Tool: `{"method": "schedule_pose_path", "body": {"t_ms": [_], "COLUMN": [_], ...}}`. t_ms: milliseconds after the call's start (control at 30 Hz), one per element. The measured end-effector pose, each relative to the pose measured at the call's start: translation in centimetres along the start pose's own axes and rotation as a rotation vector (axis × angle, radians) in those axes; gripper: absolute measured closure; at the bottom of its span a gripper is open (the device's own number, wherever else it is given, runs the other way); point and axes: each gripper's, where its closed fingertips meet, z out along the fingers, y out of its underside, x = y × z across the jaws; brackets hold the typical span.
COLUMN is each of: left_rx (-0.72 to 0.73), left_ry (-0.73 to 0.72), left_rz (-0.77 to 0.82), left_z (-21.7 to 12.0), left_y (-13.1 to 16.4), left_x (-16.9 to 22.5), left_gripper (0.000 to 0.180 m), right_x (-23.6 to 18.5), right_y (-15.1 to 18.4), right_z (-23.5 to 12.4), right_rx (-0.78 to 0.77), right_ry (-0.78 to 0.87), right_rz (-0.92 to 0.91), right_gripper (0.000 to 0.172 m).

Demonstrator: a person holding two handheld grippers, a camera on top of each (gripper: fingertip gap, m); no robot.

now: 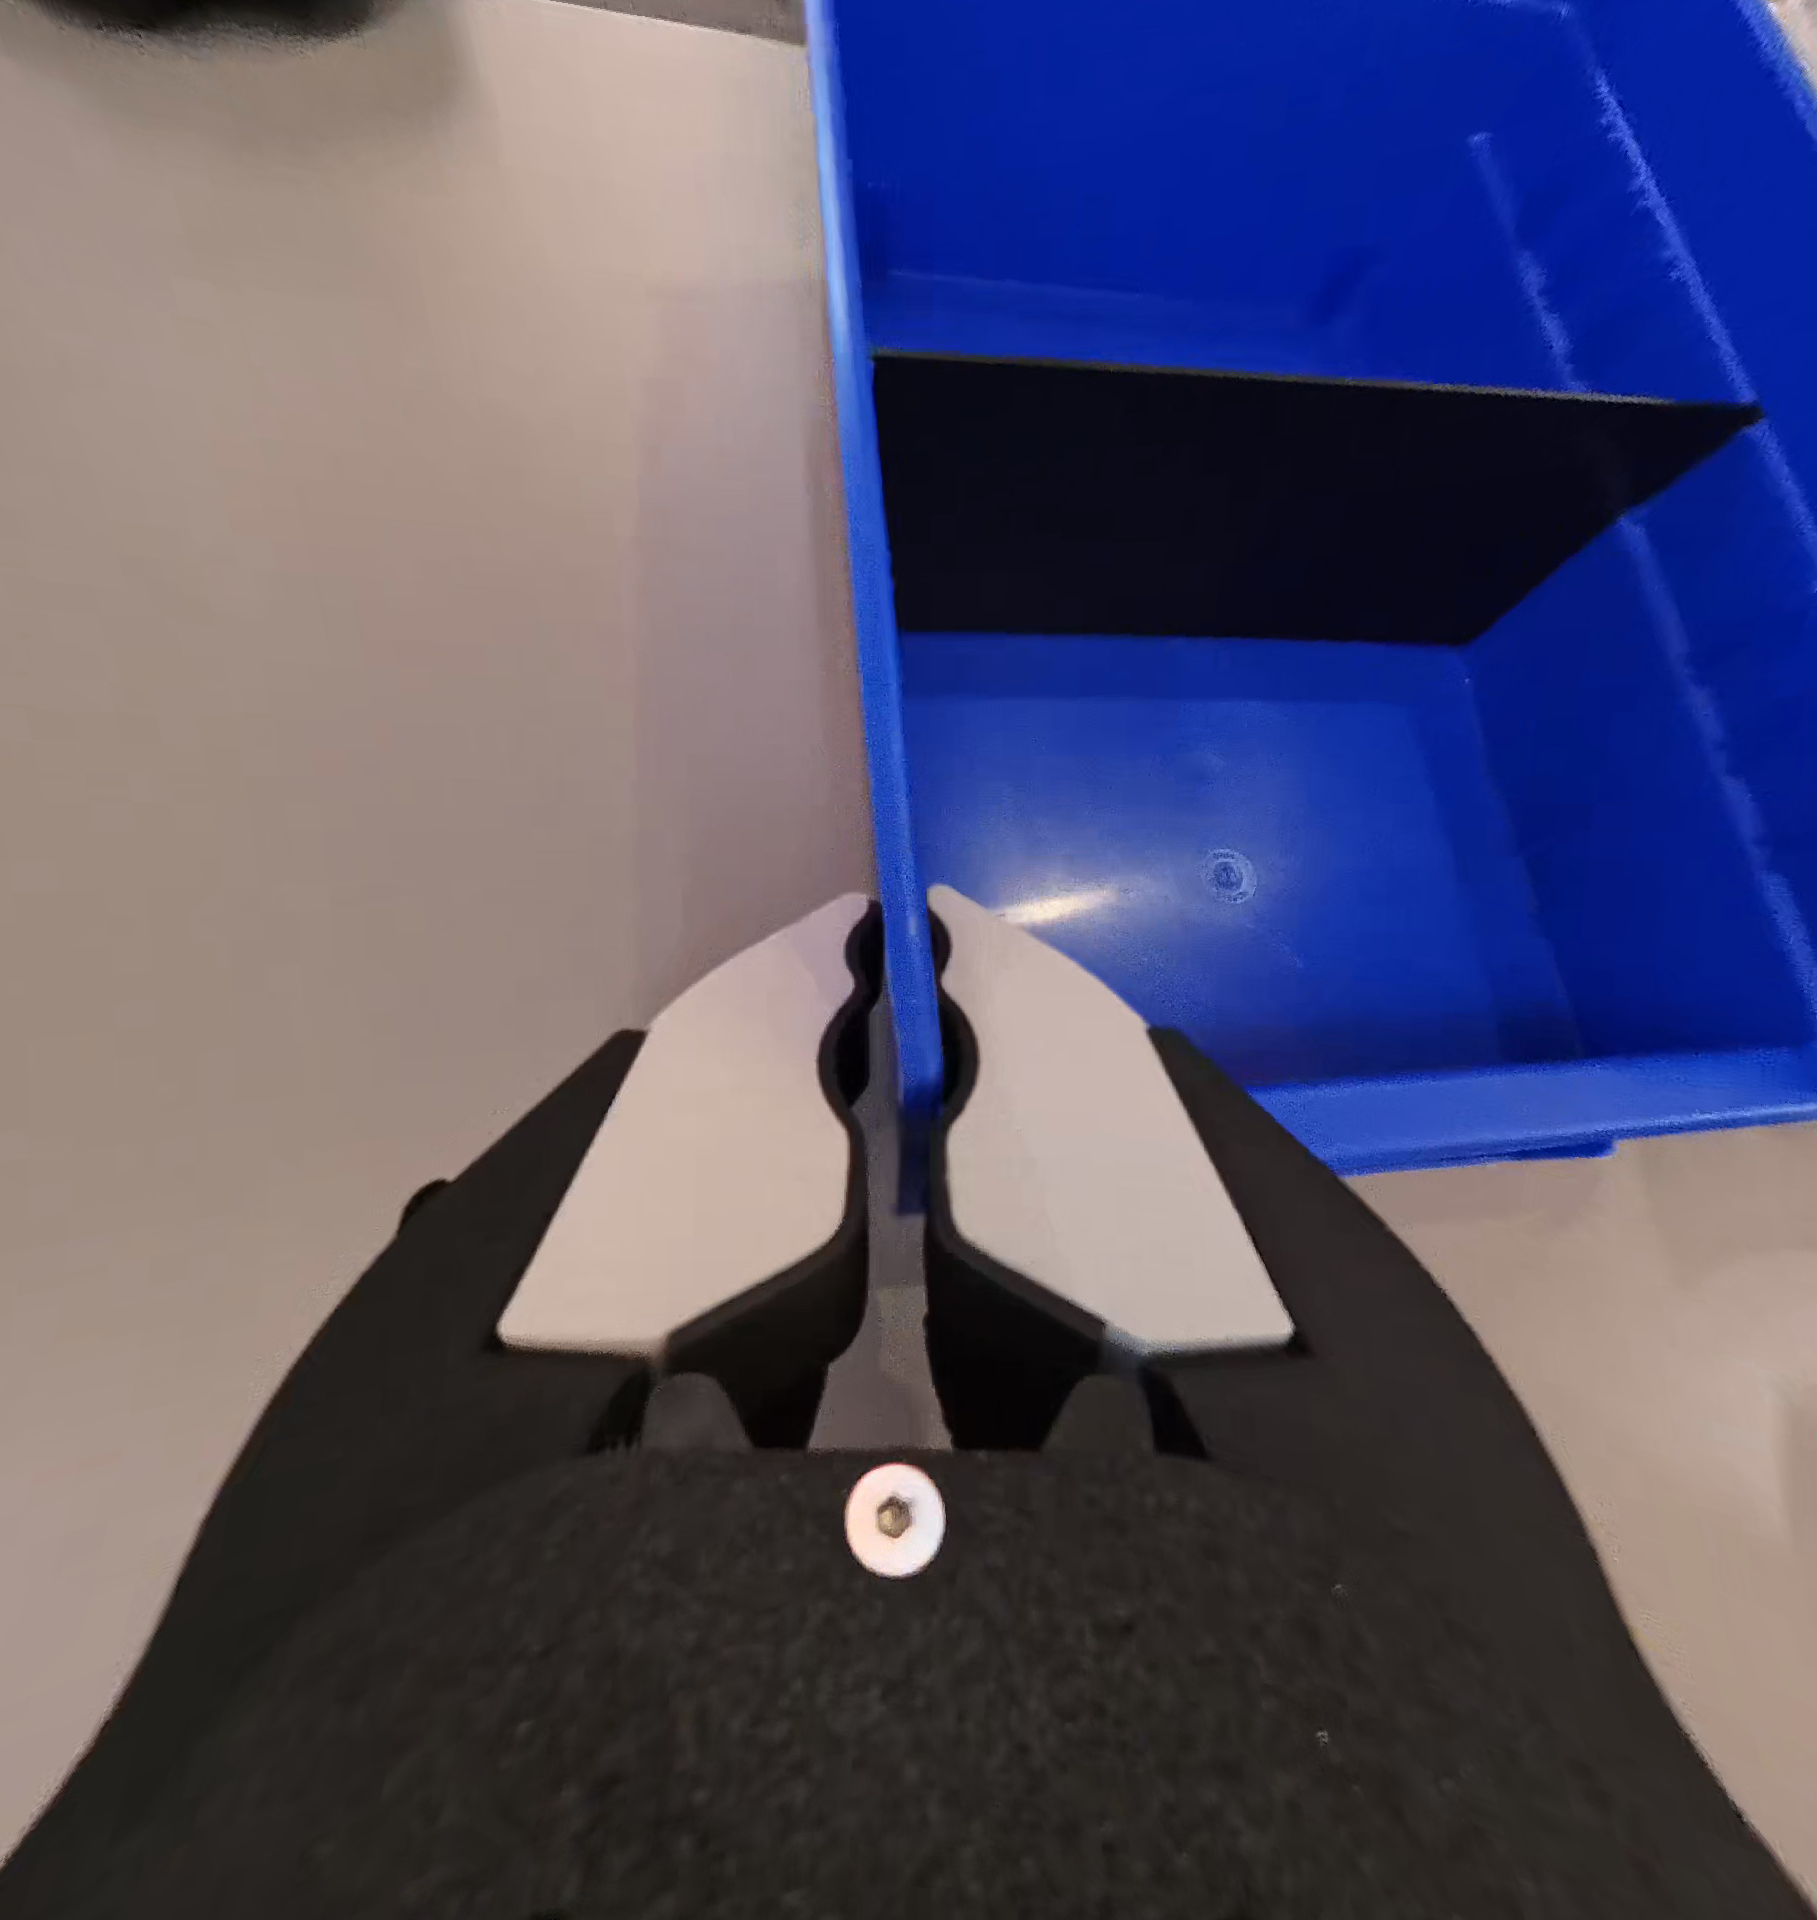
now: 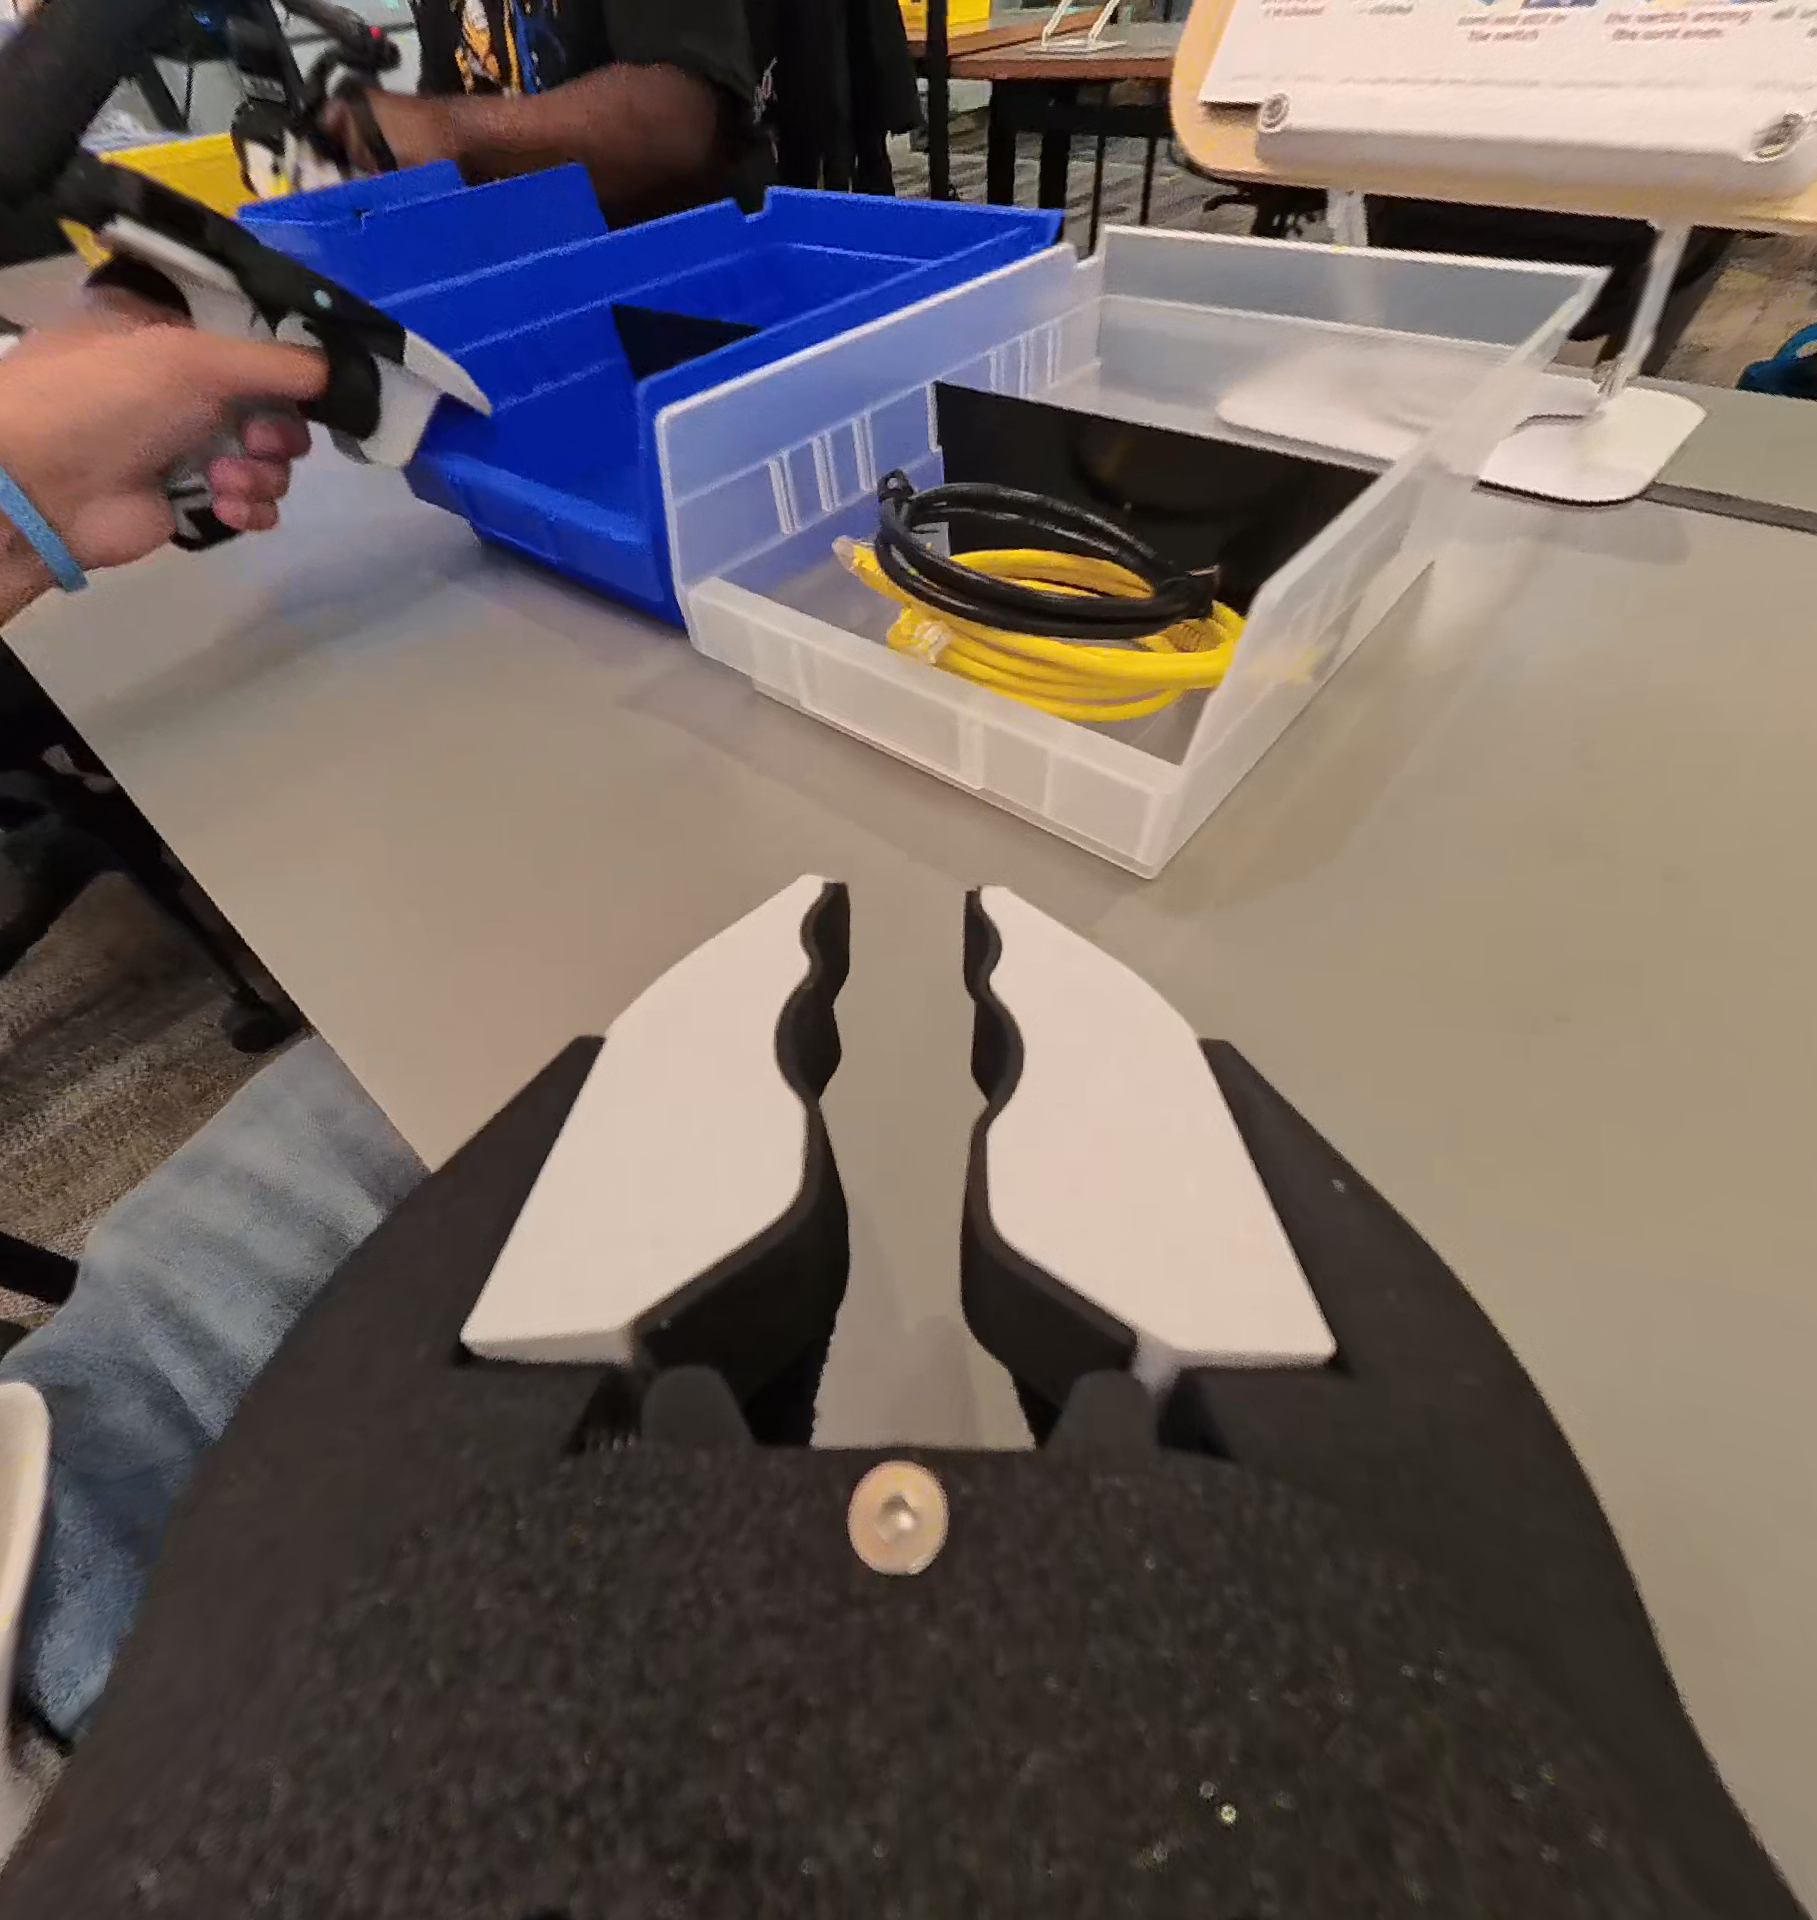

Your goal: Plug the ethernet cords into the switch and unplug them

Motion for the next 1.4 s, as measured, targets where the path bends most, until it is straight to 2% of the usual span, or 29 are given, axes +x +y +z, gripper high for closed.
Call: {"method": "schedule_pose_path", "body": {"t_ms": [100,167,267,333,467,500,533,600,633,767,900,1067,1167,1233,1400], "left_rx": [-0.001,-0.047,-0.037,-0.030,-0.018,-0.013,-0.008,0.011,0.010,0.027,0.099,0.200,0.235,0.271,0.365], "left_ry": [-0.052,-0.143,-0.201,-0.253,-0.286,-0.282,-0.282,-0.269,-0.280,-0.289,-0.276,-0.255,-0.199,-0.207,-0.136], "left_rz": [-0.007,0.057,0.067,0.084,0.073,0.065,0.059,0.053,0.055,0.030,0.056,0.199,0.317,0.371,0.403], "left_z": [-1.4,-3.2,-6.2,-8.2,-11.3,-11.9,-12.4,-13.1,-13.5,-14.5,-15.9,-16.7,-16.4,-16.3,-16.6], "left_y": [1.3,2.9,5.6,7.4,10.2,10.7,11.2,11.7,11.9,12.4,10.0,3.2,-1.3,-3.6,-7.0], "left_x": [-0.1,-0.3,0.8,1.5,2.8,2.9,2.9,3.0,2.9,2.6,4.5,9.8,15.5,18.9,27.3], "left_gripper": [0.176,0.177,0.177,0.176,0.174,0.175,0.175,0.175,0.175,0.175,0.175,0.176,0.175,0.176,0.175], "right_x": [-1.9,-4.0,-6.8,-10.1,-15.2,-15.3,-14.9,-14.2,-13.8,-14.8,-14.0,-9.4,-5.0,-2.1,4.1], "right_y": [-0.3,-0.7,-1.6,-2.2,-2.4,-2.2,-1.7,-1.5,-2.2,-2.2,-4.6,-9.7,-11.4,-12.6,-15.7], "right_z": [1.6,3.6,7.7,10.7,15.7,16.7,17.7,18.6,18.4,18.4,16.8,12.4,8.9,6.5,0.7], "right_rx": [-0.025,-0.045,-0.047,-0.042,-0.055,-0.062,-0.091,-0.142,-0.102,-0.148,-0.124,0.007,0.057,0.123,0.210], "right_ry": [-0.034,-0.065,-0.020,-0.071,-0.114,-0.063,0.010,0.137,0.188,0.139,0.163,0.252,0.333,0.348,0.428], "right_rz": [-0.007,-0.030,-0.066,-0.025,0.054,0.036,0.022,0.001,0.005,-0.035,-0.058,-0.073,-0.046,0.056,0.060], "right_gripper": [0.146,0.137,0.105,0.095,0.090,0.093,0.103,0.141,0.168,0.168,0.168,0.168,0.167,0.168,0.168]}}
